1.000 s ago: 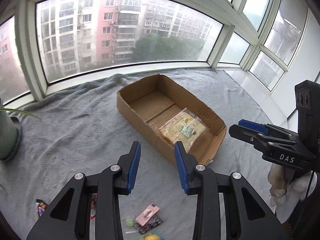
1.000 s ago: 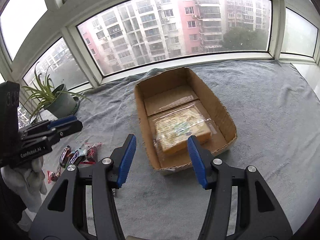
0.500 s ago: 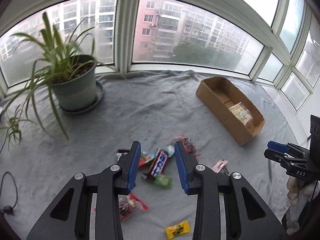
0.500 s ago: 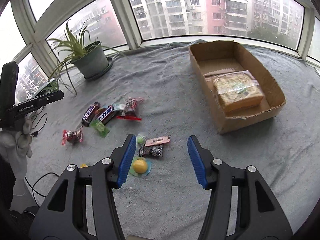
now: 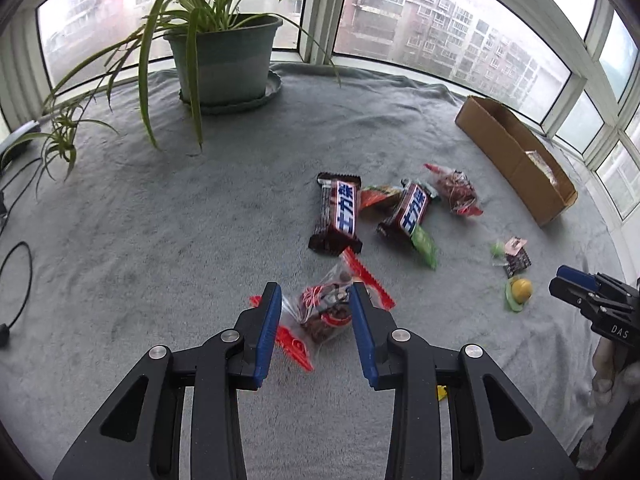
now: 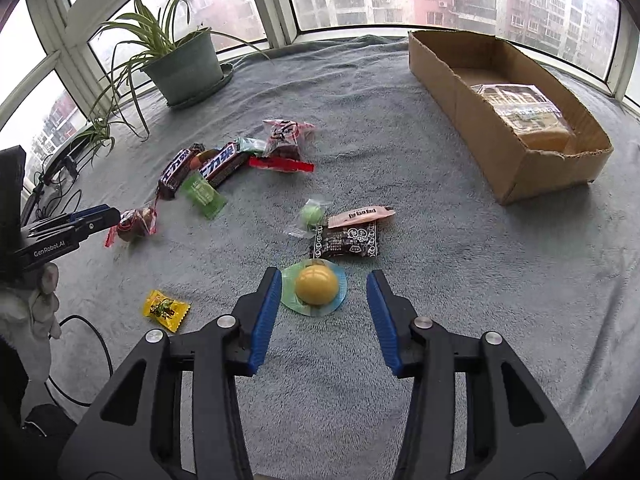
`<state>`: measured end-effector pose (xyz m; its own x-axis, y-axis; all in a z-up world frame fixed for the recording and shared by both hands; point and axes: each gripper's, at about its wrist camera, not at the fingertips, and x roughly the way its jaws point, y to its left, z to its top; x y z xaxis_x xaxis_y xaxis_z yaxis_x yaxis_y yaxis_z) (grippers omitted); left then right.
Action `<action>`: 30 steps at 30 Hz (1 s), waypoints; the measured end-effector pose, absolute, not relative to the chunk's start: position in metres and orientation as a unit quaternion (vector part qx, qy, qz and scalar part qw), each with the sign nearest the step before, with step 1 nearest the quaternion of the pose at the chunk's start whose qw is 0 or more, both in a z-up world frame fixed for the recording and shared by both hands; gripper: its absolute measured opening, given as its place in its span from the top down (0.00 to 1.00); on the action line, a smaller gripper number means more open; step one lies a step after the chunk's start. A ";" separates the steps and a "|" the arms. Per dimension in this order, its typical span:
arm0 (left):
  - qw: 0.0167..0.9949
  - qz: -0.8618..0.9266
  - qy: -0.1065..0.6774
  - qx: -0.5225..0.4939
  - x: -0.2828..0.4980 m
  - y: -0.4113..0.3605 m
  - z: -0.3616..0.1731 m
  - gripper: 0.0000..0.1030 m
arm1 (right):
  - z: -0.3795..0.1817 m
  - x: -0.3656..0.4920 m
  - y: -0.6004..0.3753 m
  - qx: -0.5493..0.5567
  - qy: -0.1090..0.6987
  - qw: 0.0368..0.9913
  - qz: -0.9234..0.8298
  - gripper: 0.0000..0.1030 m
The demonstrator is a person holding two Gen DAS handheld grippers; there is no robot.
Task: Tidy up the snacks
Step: 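Grasp the yellow ball on green wrapper with the right gripper while the left grasps the red pastry bag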
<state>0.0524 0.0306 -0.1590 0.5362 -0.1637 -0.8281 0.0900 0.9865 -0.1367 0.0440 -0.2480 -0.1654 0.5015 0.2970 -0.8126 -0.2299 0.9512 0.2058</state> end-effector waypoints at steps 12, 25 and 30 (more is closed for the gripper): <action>0.871 -0.111 0.478 0.028 0.057 0.014 -0.173 0.58 | -0.175 0.048 -0.244 0.028 0.486 0.859 0.157 0.64; 0.875 -0.117 0.469 0.039 0.066 0.014 -0.182 0.55 | -0.186 0.056 -0.226 -0.006 0.503 0.849 0.162 0.71; 0.869 -0.118 0.480 0.031 0.069 0.014 -0.189 0.55 | -0.190 0.055 -0.223 -0.016 0.506 0.847 0.163 0.72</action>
